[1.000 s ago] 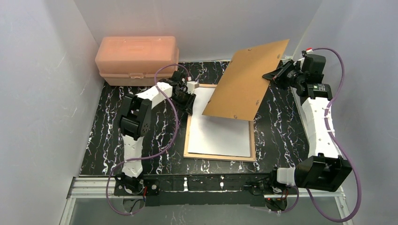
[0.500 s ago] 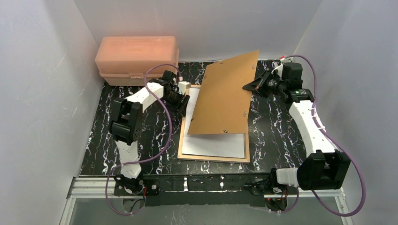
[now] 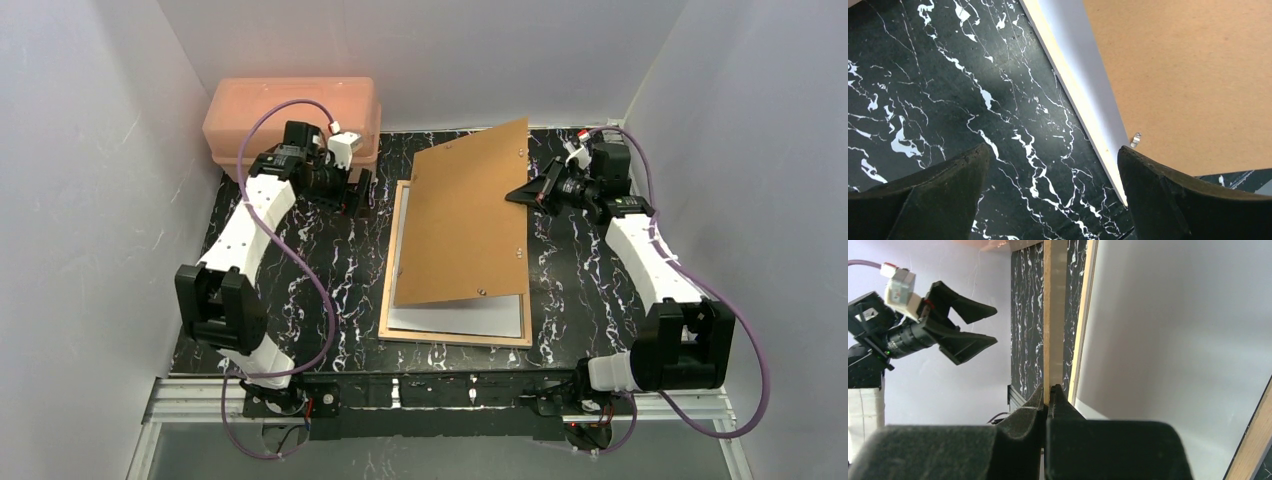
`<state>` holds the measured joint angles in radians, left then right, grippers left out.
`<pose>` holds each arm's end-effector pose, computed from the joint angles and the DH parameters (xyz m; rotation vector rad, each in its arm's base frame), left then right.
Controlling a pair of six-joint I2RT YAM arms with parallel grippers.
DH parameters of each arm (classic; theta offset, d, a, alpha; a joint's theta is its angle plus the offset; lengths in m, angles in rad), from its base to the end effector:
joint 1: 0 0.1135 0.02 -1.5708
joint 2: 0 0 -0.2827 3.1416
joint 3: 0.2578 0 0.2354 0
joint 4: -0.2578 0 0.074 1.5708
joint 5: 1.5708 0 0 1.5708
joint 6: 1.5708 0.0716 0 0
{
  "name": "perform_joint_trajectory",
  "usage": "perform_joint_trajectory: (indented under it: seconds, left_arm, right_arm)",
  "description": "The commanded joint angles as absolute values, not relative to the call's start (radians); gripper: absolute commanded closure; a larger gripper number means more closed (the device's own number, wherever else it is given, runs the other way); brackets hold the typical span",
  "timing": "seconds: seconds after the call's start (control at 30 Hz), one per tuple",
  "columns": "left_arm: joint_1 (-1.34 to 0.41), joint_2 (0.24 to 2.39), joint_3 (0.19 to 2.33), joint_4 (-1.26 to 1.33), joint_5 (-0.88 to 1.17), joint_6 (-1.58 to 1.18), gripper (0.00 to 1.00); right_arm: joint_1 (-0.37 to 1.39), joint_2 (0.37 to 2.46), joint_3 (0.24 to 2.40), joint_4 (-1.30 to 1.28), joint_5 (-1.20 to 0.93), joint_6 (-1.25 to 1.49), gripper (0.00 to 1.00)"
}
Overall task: Put the photo into the frame
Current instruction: Place the photo frame item in the photo frame.
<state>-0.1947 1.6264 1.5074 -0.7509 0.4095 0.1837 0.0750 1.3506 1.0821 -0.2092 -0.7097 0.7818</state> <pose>0.3466 -0.0974 0.3216 0.6301 2.3222 -0.5031 0.3032 0.0696 0.3279 0.2834 2.1397 1.2418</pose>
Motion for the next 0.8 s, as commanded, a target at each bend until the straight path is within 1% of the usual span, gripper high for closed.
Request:
perform_joint_trajectory:
  seconds: [0.0, 0.27, 0.5, 0.63, 0.77]
  left_arm:
    - [-0.184, 1.570, 1.458, -0.827, 0.439, 0.208, 0.01]
    - [-0.170, 1.535, 1.428, -0.847, 0.402, 0.206, 0.02]
    - [-0.170, 1.554, 1.392, -0.843, 0.400, 0.214, 0.02]
    - [-0.170, 1.582, 1.358, -0.831, 0.407, 0.211, 0.06]
    - [-0.170, 1.594, 1.339, -0.815, 0.400, 0.209, 0.07]
  right_arm:
    - [0.076, 1.377, 1.063, -0.068, -0.826, 0.796, 0.99]
    - [0.075, 1.421, 1.024, -0.047, -0.841, 0.774, 0.99]
    - [0.077, 1.438, 0.987, -0.009, -0.842, 0.793, 0.99]
    - [0.082, 1.441, 0.967, 0.005, -0.839, 0.801, 0.99]
    - [0.088, 1.443, 0.949, 0.028, -0.834, 0.810, 0.99]
